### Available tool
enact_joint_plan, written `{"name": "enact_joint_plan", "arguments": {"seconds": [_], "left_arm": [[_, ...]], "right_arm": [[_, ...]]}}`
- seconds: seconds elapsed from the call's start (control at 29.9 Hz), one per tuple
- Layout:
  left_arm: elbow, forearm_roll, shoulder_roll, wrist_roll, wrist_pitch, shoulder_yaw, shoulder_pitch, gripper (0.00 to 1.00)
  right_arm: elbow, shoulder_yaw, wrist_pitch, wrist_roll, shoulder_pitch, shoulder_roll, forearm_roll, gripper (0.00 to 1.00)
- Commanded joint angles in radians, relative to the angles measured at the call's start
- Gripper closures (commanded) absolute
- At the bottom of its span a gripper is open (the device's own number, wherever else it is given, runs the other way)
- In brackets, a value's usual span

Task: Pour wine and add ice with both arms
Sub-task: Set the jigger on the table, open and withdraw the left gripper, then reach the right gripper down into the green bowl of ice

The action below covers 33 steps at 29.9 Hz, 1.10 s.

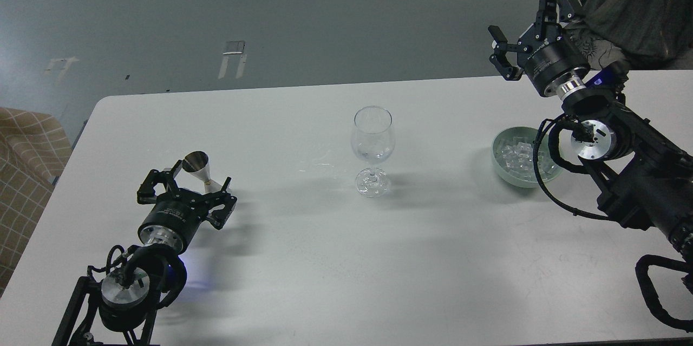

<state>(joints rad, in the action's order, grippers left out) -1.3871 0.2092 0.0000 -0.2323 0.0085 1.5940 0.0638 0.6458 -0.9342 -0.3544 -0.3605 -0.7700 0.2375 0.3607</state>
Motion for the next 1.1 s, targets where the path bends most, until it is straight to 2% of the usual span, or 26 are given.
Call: {"name": "enact_joint_plan", "arguments": {"seconds": [0.0,0.2,0.3,0.37,0.43,0.57,0.67,0.87,0.94,1.0,1.07], "left_arm": [[-0.010,-0.031,0.000,-0.004,-0.040,0.014,0.043,0.02],[-0.013,-0.053,0.034,-0.009,-0.119,0.054,0.106,0.02],[-0.006,-0.044,0.084,0.001,-0.209,0.119,0.108,0.02],[0.003,-0.030,0.159,0.007,-0.293,0.159,0.088,0.02],[0.020,-0.025,0.210,0.017,-0.327,0.173,0.065,0.02],[0.104,0.016,0.349,0.100,-0.390,0.176,-0.088,0.02],[0.161,0.074,0.414,0.125,-0.401,0.170,-0.184,0.02],[0.298,0.311,0.431,0.218,-0.453,0.135,-0.378,0.02],[0.345,0.373,0.429,0.276,-0.463,0.051,-0.461,0.02],[0.350,0.381,0.431,0.307,-0.455,-0.020,-0.504,0.02],[0.350,0.381,0.426,0.318,-0.453,-0.057,-0.522,0.02]], "right_arm": [[0.000,0.000,0.000,0.000,0.000,0.002,0.000,0.00],[0.000,0.000,0.000,0.000,0.003,0.005,0.000,0.00],[0.003,0.000,0.000,0.000,0.003,0.009,-0.002,0.00],[0.009,0.000,0.000,0.000,0.003,0.013,0.000,0.00],[0.015,0.001,0.000,0.000,0.003,0.014,0.000,0.00],[0.035,0.001,0.000,0.000,0.003,0.029,0.001,0.00],[0.060,0.005,0.000,0.000,0.003,0.061,0.033,0.00],[0.141,0.024,0.014,0.000,0.017,0.166,0.233,0.00],[0.231,0.035,0.053,0.000,0.037,0.248,0.288,0.00],[0.306,0.055,0.092,0.000,0.057,0.317,0.351,0.00],[0.354,0.075,0.121,0.000,0.067,0.367,0.418,0.00]]}}
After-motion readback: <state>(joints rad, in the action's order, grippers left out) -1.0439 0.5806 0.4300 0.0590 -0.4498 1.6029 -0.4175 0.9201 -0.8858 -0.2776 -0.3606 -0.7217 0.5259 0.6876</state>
